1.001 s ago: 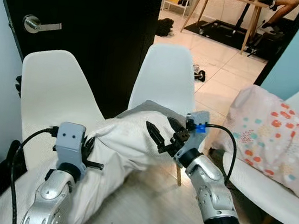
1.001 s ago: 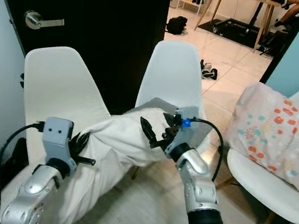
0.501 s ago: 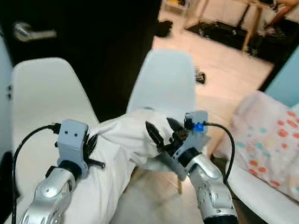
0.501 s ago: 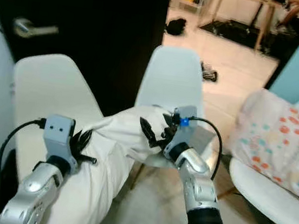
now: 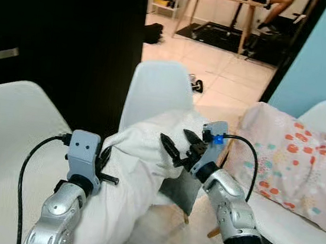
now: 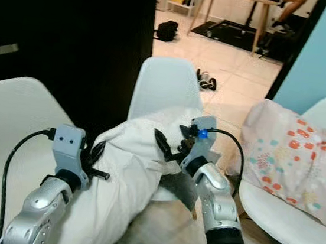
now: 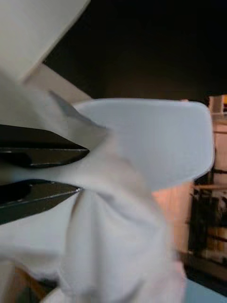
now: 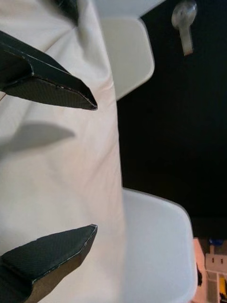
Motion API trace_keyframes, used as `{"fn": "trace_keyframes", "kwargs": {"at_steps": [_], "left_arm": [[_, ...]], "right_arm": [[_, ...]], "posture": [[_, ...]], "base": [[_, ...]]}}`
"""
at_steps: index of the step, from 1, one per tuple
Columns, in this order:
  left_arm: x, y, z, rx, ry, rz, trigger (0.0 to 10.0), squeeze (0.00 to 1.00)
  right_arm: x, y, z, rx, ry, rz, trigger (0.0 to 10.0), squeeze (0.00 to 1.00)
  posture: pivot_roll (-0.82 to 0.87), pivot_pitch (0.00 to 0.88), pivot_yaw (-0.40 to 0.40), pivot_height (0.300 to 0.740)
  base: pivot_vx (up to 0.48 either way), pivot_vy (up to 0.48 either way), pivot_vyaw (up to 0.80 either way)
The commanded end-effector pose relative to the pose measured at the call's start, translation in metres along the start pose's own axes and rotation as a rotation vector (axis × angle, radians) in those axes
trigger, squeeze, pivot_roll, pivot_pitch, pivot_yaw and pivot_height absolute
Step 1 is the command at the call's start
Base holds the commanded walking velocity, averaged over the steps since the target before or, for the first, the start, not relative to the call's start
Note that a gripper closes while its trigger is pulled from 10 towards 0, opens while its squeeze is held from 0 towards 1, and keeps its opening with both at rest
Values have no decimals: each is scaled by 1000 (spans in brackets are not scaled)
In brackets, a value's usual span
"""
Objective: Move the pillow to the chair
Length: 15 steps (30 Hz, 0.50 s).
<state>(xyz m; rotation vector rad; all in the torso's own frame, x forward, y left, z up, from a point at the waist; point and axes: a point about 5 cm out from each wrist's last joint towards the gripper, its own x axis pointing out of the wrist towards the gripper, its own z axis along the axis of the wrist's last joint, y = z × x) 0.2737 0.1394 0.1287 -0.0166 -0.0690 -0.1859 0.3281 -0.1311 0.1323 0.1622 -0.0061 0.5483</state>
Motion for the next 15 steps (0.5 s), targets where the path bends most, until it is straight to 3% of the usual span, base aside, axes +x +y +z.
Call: {"fn": "trace_keyframes", "kwargs": {"at_steps": [1,8,15], "left_arm": [[5,9,31,36,-137,33,10000,0],[9,15,51,61,-197,33,10000,0],[9,14,56,83,-207,14,10000,0]], "right_arm": [[5,6,6,-8,-28,25,10000,0],[5,8,5,-10,-29,31,10000,0],[5,7,5,-2,-27,27,10000,0]], "posture": [[44,0,-44,740],[45,0,-40,740],[46,0,-38,740]], "base": [[337,0,800],[339,0,800],[340,0,800]]}}
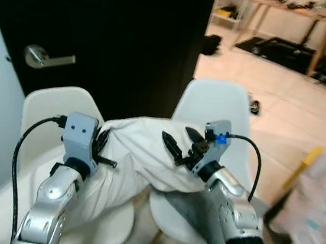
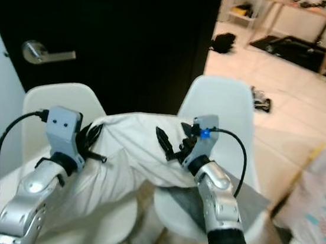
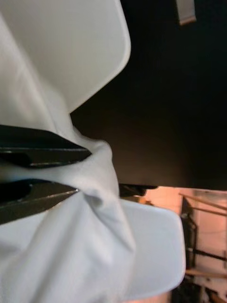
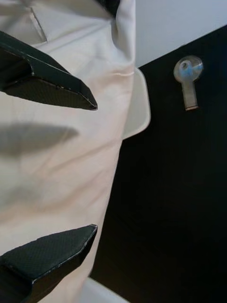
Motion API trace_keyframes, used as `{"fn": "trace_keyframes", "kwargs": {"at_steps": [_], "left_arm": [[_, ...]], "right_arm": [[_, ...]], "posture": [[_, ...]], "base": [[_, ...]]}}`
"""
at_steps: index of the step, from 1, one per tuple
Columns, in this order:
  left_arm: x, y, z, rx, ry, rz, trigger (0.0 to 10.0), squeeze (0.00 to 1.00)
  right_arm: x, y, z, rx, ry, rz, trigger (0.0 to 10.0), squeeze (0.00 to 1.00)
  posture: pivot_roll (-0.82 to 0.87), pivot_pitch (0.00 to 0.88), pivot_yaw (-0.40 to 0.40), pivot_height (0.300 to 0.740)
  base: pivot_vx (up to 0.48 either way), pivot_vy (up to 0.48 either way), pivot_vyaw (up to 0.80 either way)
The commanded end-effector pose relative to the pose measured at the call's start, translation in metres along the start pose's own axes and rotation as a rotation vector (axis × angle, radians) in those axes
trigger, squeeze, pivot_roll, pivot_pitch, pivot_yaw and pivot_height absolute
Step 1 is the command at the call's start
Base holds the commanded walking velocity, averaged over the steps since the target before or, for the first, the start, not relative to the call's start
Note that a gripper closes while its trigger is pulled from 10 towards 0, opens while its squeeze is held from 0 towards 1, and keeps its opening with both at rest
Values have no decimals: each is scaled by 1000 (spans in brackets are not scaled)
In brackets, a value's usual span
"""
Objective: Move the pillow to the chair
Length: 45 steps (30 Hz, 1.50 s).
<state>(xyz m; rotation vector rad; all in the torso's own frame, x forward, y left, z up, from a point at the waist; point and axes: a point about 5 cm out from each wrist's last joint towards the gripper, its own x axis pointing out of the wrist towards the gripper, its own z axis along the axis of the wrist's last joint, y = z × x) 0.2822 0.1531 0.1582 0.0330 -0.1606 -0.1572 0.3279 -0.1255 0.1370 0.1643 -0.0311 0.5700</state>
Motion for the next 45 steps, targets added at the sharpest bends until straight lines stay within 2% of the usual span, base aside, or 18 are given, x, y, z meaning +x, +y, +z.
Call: {"fn": "trace_keyframes", "kwargs": {"at_steps": [1,9,15,18,22,23,25,26,28,29,31,32,33,35,40,42,44,45], "left_arm": [[4,1,26,23,-120,-11,10000,0],[3,-6,19,38,-76,-89,10000,0],[3,-7,16,51,-62,-97,10000,0],[2,-5,11,108,-38,-107,10000,0],[3,-4,8,153,-24,-112,10000,0],[3,-3,7,189,-20,-113,10000,0],[6,3,8,312,-10,-111,10000,0],[6,3,8,312,-10,-111,10000,0],[8,10,11,436,-10,-105,10000,0],[8,10,11,436,-10,-105,10000,0],[10,18,16,516,-15,-87,10000,0],[10,18,16,516,-15,-87,10000,0],[12,27,25,587,-35,-55,10000,0],[12,31,30,617,-52,-33,10000,0],[13,30,29,617,-62,-29,10000,0],[12,21,21,644,-57,-64,10000,0],[10,12,12,708,-50,-109,10000,0],[10,12,12,708,-50,-109,10000,0]], "right_arm": [[2,1,2,3,-3,2,10000,0],[3,0,2,15,0,-13,10000,0],[3,0,1,13,7,-13,10000,0],[6,0,-5,-26,90,-14,10000,0],[7,-1,-8,-26,124,-32,10000,0],[7,-2,-8,-8,127,-39,10000,0],[7,-4,-8,38,125,-49,10000,0],[7,-4,-8,38,125,-49,10000,0],[7,-5,-8,55,127,-49,10000,0],[7,-5,-8,55,127,-49,10000,0],[7,-5,-8,60,127,-47,10000,0],[7,-5,-8,60,127,-47,10000,0],[7,-4,-8,57,130,-46,10000,0],[7,-4,-8,48,141,-47,10000,0],[8,-4,-11,22,181,-58,10000,0],[9,-4,-12,2,205,-59,10000,0],[9,-3,-12,-5,217,-55,10000,0],[9,-3,-12,-5,217,-55,10000,0]], "posture": [[46,0,-38,740],[45,0,-37,740],[45,0,-37,740],[43,0,-37,740],[44,0,-40,735],[44,0,-41,730],[46,0,-42,720],[46,0,-42,720],[47,0,-42,710],[47,0,-42,710],[50,0,-42,700],[50,0,-42,700],[50,0,-41,690],[52,0,-42,680],[52,0,-40,670],[51,0,-41,660],[50,0,-41,650],[50,0,-41,650]], "base": [[334,0,800],[117,0,100],[0,0,0],[0,0,0],[0,0,0],[0,0,0],[0,0,0],[0,0,0],[0,0,0],[0,0,0],[0,0,0],[0,0,0],[0,0,0],[0,0,0],[0,0,0],[0,0,0],[0,0,0],[0,0,0]]}}
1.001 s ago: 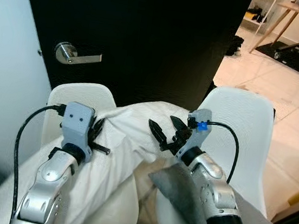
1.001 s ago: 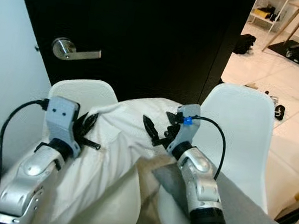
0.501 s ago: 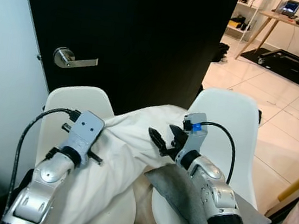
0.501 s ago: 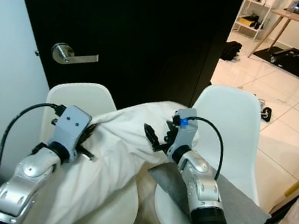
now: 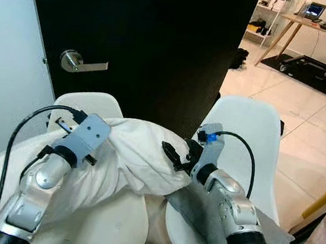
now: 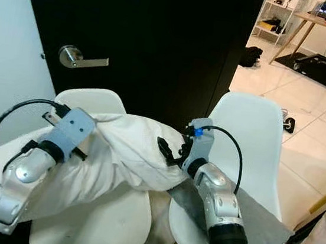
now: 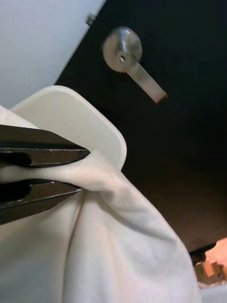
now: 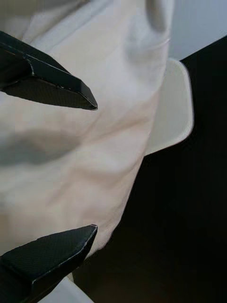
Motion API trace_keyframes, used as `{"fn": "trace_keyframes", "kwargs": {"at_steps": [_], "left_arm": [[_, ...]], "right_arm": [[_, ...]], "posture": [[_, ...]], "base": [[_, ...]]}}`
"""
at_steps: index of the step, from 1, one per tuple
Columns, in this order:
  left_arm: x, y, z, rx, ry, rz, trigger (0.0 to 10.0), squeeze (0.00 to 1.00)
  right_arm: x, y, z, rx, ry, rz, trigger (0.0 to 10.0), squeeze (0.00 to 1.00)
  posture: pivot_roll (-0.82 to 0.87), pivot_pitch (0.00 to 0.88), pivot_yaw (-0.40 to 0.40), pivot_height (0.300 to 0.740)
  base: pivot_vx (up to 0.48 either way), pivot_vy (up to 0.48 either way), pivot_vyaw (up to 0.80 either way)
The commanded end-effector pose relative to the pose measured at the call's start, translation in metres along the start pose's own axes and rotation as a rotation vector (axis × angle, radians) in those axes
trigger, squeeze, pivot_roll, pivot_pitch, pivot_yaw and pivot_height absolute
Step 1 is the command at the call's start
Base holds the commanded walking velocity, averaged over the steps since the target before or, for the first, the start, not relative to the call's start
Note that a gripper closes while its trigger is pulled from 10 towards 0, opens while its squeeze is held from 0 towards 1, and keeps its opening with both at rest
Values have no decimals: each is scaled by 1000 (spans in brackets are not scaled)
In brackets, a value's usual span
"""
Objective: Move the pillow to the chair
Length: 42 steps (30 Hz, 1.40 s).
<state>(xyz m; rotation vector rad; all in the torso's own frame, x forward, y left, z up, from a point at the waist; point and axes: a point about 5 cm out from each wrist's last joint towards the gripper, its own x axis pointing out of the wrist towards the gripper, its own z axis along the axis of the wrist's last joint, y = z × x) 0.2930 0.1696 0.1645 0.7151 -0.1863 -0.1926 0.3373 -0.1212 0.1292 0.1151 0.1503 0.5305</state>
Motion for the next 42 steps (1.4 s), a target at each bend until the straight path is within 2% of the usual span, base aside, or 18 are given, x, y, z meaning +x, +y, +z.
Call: {"fn": "trace_keyframes", "kwargs": {"at_steps": [1,5,10,16,24,31,35,38,39,42], "left_arm": [[1,-6,8,74,-66,-9,10000,0],[1,-8,5,138,-68,-19,10000,0],[0,-11,1,171,-68,-33,10000,0],[-4,-15,-8,235,-51,-65,10000,0],[-9,-16,-19,281,-14,-96,10000,0],[-16,-4,-45,369,85,-126,10000,0],[-22,14,-70,456,185,-152,10000,0],[-28,31,-90,539,269,-165,10000,0],[-28,31,-90,539,269,-165,10000,0],[-34,45,-108,605,341,-181,10000,0]], "right_arm": [[0,0,-4,-13,40,-1,10000,0],[0,0,-4,-11,42,3,10000,0],[0,2,-5,-16,51,15,10000,0],[-1,7,-11,-55,130,59,10000,0],[-3,12,-16,-78,202,125,10000,0],[-11,23,-20,-102,281,261,10000,0],[-17,29,-24,-139,352,328,10000,0],[-20,29,-24,-139,388,338,10000,0],[-20,29,-24,-139,388,338,10000,0],[-21,29,-18,-144,405,343,10000,0]], "posture": [[50,0,-41,640],[52,0,-42,620],[51,0,-41,605],[51,0,-42,570],[55,0,-43,542],[55,0,-40,542],[53,0,-40,542],[54,0,-40,542],[54,0,-40,542],[51,0,-39,542]], "base": [[0,0,0],[0,0,0],[0,0,0],[0,0,0],[0,0,0],[0,0,0],[0,0,0],[0,0,0],[0,0,0],[0,0,0]]}}
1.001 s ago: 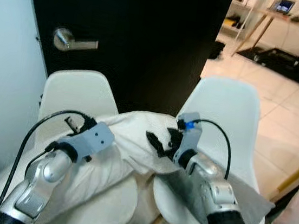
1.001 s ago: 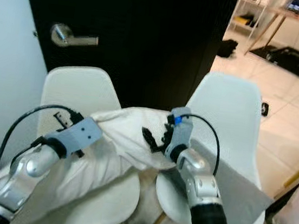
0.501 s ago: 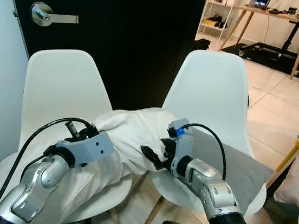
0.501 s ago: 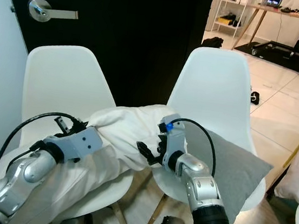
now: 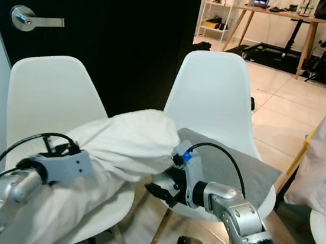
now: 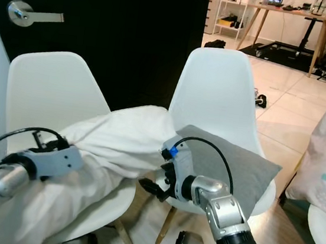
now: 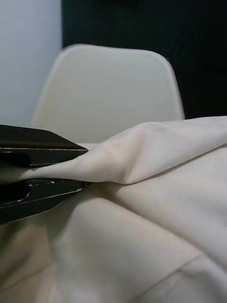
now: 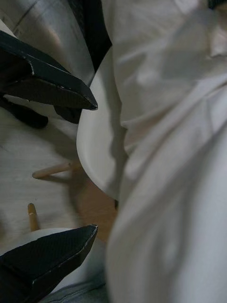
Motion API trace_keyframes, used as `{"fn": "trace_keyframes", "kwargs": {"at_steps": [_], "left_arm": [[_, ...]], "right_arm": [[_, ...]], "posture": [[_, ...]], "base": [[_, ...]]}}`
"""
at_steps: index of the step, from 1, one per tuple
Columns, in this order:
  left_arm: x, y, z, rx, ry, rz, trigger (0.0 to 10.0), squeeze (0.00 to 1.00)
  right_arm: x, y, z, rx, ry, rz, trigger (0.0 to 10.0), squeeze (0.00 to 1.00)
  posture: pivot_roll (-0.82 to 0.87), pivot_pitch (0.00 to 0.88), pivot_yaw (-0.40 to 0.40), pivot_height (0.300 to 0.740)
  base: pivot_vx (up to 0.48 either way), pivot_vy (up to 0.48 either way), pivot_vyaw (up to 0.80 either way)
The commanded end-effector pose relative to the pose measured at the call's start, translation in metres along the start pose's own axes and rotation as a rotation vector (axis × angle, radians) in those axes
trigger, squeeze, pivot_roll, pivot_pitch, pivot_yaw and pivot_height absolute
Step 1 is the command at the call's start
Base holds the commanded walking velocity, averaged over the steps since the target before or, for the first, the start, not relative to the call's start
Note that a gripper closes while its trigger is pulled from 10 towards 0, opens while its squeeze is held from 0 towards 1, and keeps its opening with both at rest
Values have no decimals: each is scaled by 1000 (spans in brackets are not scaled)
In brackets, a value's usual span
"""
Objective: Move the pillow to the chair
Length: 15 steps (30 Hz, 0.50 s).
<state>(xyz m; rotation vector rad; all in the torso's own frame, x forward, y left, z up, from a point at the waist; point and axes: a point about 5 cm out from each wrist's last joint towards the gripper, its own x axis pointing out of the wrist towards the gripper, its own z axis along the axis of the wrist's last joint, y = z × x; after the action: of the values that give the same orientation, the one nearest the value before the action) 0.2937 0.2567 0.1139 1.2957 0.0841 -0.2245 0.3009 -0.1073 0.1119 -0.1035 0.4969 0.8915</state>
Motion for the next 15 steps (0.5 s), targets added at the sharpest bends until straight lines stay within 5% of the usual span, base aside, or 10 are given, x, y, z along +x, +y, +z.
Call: {"fn": "trace_keyframes", "kwargs": {"at_steps": [1,9,15], "left_arm": [[-5,2,-25,61,92,-18,10000,0],[-3,-4,-46,157,139,-79,10000,0],[12,17,-51,276,170,-29,10000,0]], "right_arm": [[-2,1,7,-12,1,9,10000,0],[-13,-6,20,-26,3,-24,10000,0],[-17,-3,26,-42,9,-15,10000,0]], "posture": [[51,0,-39,542],[39,0,-38,542],[27,0,-36,542]], "base": [[0,0,0],[0,0,0],[0,0,0]]}}
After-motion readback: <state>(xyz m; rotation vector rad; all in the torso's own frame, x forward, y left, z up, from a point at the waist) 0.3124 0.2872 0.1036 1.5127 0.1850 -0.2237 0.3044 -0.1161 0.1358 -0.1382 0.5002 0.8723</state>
